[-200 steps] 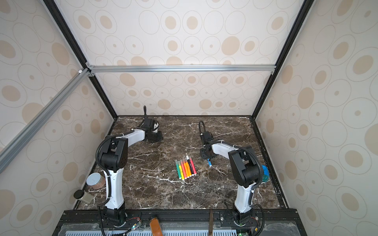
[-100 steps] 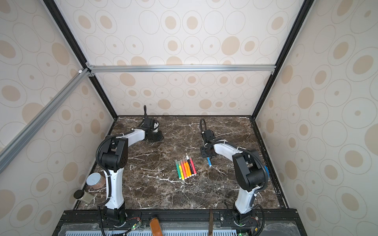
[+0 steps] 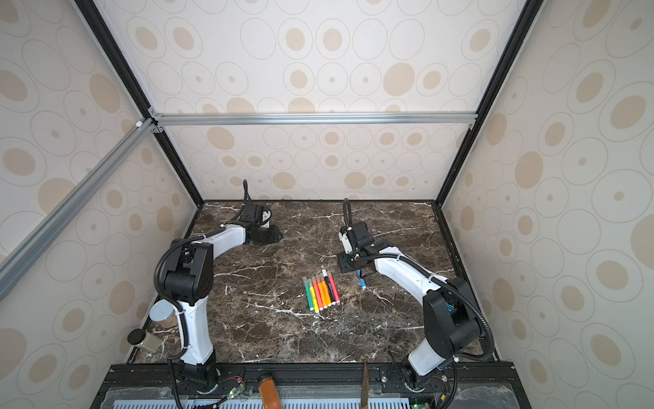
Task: Remove pen caps from pens
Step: Place the pen cap at the top-center of the table, then pick up the pen from the center of the table.
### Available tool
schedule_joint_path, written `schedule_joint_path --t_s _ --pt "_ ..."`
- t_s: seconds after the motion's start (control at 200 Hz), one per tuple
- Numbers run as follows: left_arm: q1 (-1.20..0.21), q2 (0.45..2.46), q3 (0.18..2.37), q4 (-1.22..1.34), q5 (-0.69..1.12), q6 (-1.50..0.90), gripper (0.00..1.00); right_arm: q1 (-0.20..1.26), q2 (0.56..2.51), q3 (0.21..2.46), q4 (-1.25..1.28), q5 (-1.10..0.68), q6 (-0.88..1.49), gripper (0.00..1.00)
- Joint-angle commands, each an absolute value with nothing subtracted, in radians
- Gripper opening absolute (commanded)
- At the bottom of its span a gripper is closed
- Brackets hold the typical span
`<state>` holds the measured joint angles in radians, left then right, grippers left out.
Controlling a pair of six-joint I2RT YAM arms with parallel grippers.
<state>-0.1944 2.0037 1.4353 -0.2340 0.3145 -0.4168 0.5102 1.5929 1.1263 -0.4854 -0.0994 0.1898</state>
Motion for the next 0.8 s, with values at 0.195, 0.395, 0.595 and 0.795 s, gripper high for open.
schedule_joint_path --t_s 0.195,0.395,0.595,0.795 --pt "-0.189 1.647 1.197 0.046 0.41 -0.505 1.0 0.54 1.713 1.07 -0.44 -0.135 0.203 0.49" --pt "-0.189 1.536 0.995 0.188 0.443 -0.576 1.0 0.546 1.723 1.057 -0.436 -0.138 0.192 0.49" --pt "-0.19 1.443 0.886 0.212 0.383 -0.566 1.0 0.561 1.736 1.055 -0.446 -0.134 0.192 0.49" --pt "-0.189 1.433 0.859 0.225 0.388 -0.575 1.0 0.584 1.77 1.062 -0.45 -0.116 0.198 0.49"
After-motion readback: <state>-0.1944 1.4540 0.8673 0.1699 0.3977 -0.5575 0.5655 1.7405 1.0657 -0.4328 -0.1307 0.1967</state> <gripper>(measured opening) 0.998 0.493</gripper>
